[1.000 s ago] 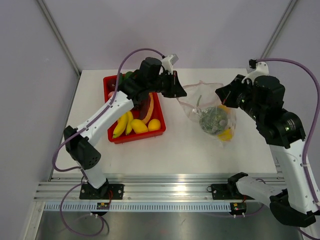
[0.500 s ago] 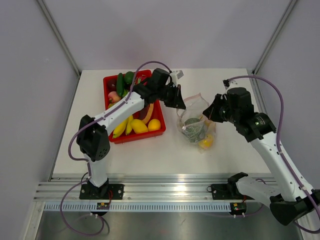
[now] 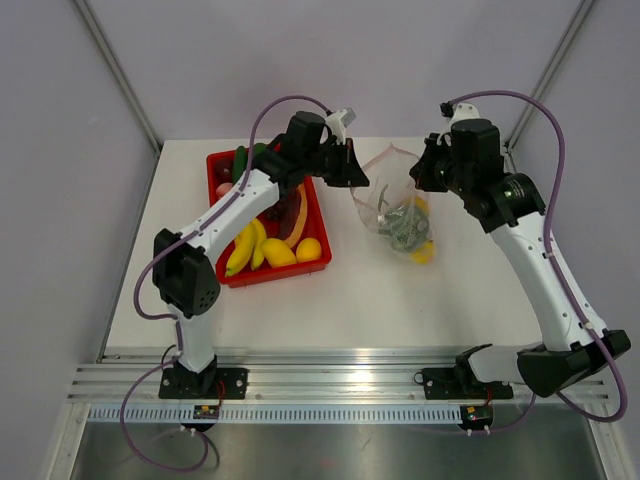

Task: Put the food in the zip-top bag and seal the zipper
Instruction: Adjust the zipper food storage bag at the center of the board.

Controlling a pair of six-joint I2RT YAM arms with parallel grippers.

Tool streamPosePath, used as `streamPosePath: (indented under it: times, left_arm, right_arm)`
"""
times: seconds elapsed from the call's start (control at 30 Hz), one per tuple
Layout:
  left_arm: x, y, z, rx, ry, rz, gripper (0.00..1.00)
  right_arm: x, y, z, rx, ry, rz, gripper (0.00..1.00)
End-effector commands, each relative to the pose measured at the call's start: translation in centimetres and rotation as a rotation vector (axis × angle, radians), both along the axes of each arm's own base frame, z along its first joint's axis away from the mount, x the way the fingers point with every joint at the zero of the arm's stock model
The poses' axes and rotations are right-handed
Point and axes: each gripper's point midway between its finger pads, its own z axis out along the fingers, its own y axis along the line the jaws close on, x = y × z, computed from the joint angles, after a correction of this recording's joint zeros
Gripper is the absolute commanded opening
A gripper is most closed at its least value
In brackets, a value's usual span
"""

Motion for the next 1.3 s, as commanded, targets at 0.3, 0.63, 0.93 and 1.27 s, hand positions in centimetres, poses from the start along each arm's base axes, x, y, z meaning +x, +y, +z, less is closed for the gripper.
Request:
streamPosePath:
  times: [0.3,0.63,0.93,1.27]
  left_arm:
    - [1.7,2.3,-4.1,0.027,0.049,0.053,0.17]
    - [0.7,6.2,-1.5,0.138,-0.027,0.148,0.7]
    - [1.1,12.0,1.0,0.141,-0.05,0.274,0.73]
    - [3.8,18.7,-1.6,0.182,0.028,0.483,0.75]
  right_arm:
    - [-1.4,3.8,-5.1,0.201,0.107,0.119,0.0]
    - [-1.7,5.1,-4.5,0.314,0.144,0.117,0.0]
    - [-0.9,7.4,-3.4,0.419,0.153,0.183,0.0]
    - [-0.1,8.1,-2.3,0.504,0.171,0.146,0.0]
